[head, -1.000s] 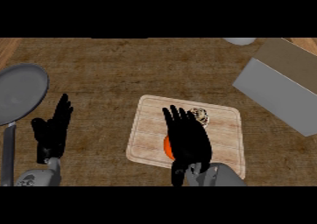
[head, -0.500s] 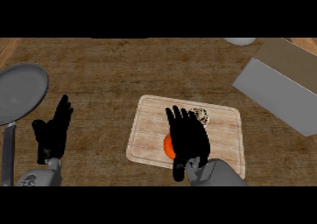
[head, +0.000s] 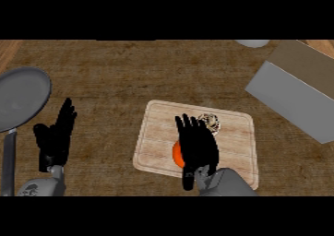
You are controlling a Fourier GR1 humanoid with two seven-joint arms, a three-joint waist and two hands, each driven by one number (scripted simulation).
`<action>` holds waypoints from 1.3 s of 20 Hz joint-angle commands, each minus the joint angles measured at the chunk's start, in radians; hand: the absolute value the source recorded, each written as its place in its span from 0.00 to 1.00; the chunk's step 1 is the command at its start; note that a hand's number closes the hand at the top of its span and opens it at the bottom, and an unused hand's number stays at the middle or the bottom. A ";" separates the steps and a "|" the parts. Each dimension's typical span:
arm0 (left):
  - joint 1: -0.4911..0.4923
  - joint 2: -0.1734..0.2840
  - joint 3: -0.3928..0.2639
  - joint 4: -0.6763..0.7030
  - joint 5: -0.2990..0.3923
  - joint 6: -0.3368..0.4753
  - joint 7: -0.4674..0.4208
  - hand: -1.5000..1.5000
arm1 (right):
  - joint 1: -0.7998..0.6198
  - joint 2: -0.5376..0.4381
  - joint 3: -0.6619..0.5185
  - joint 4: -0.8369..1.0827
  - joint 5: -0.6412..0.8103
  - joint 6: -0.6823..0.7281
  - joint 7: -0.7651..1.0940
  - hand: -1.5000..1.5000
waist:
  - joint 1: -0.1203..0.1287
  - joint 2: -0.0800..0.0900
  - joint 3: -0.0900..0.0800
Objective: Pick the squash from the cutting board and place it in the cardboard box
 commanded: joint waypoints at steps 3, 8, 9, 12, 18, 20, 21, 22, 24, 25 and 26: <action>-0.006 0.002 0.032 0.058 0.004 -0.048 -0.050 0.50 | -0.074 0.002 -0.023 0.140 -0.016 -0.096 -0.049 0.00 | 0.002 0.001 0.000; -0.073 -0.004 0.040 0.071 -0.005 -0.026 -0.001 0.50 | -0.044 0.002 0.060 0.093 0.018 -0.135 -0.118 1.00 | 0.000 0.000 0.000; -0.072 0.021 0.049 0.064 -0.001 -0.046 0.018 0.50 | -0.088 0.002 0.004 0.130 0.039 -0.148 -0.159 1.00 | 0.001 0.000 0.000; -0.014 0.002 0.043 0.029 -0.003 -0.050 -0.011 0.50 | -0.040 -0.010 0.004 0.094 0.112 -0.164 -0.206 1.00 | -0.001 0.000 0.000; 0.016 -0.010 0.033 -0.016 -0.020 -0.032 -0.006 0.50 | 0.023 0.002 0.008 0.047 0.117 -0.201 -0.002 1.00 | -0.006 -0.004 0.000; -0.027 -0.006 0.052 0.065 -0.016 -0.037 -0.019 0.50 | 0.062 -0.012 -0.043 0.061 0.132 -0.216 0.028 1.00 | -0.016 -0.001 -0.001; -0.014 -0.029 0.034 0.022 -0.031 -0.005 -0.001 0.50 | 0.072 -0.007 -0.080 0.102 0.135 -0.257 0.046 1.00 | -0.011 -0.001 0.000; -0.019 -0.008 0.059 0.061 -0.008 -0.042 -0.036 0.50 | 0.087 -0.003 -0.064 0.067 0.152 -0.248 0.061 1.00 | -0.009 -0.001 0.000; 0.033 -0.014 0.047 0.014 -0.023 -0.033 -0.048 0.50 | 0.142 -0.015 -0.032 0.038 0.201 -0.280 0.066 1.00 | -0.004 -0.001 0.000; -0.001 -0.030 0.031 -0.038 -0.024 -0.016 0.046 0.50 | 0.047 0.002 -0.096 0.073 0.195 -0.239 0.054 1.00 | -0.001 -0.001 0.000; 0.006 -0.070 0.003 0.017 -0.063 0.010 -0.023 0.50 | 0.113 -0.036 -0.068 -0.034 0.199 -0.205 0.033 1.00 | -0.004 -0.001 0.000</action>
